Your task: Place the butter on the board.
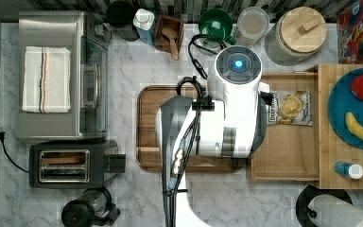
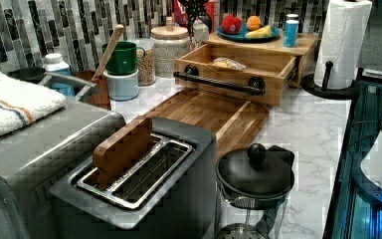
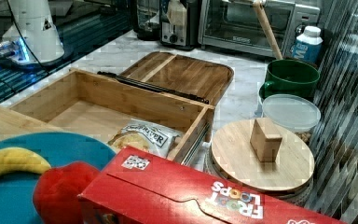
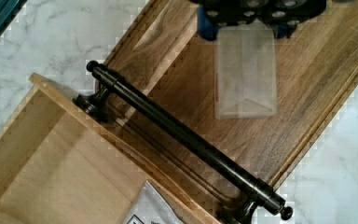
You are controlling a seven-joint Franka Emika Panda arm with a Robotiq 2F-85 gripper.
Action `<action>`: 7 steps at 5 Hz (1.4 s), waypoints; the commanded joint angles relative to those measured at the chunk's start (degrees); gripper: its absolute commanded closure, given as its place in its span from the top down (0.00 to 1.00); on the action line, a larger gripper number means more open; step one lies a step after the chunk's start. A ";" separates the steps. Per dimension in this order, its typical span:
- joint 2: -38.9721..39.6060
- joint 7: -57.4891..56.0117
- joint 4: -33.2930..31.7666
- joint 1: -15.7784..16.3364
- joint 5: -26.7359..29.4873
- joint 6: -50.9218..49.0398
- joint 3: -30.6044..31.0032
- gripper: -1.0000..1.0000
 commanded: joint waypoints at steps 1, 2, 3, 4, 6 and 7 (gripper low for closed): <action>-2.72 2.05 -4.27 0.06 0.71 3.30 0.86 0.00; -5.72 9.35 -8.29 1.74 0.08 5.90 2.02 0.00; -8.37 17.94 -11.41 3.18 1.69 7.66 3.62 0.00; -10.15 27.76 -14.73 7.02 0.60 10.13 3.55 0.00; -13.34 40.38 -20.12 6.97 -0.69 14.13 8.73 0.00; -13.44 44.12 -20.15 5.92 0.54 14.36 10.77 0.00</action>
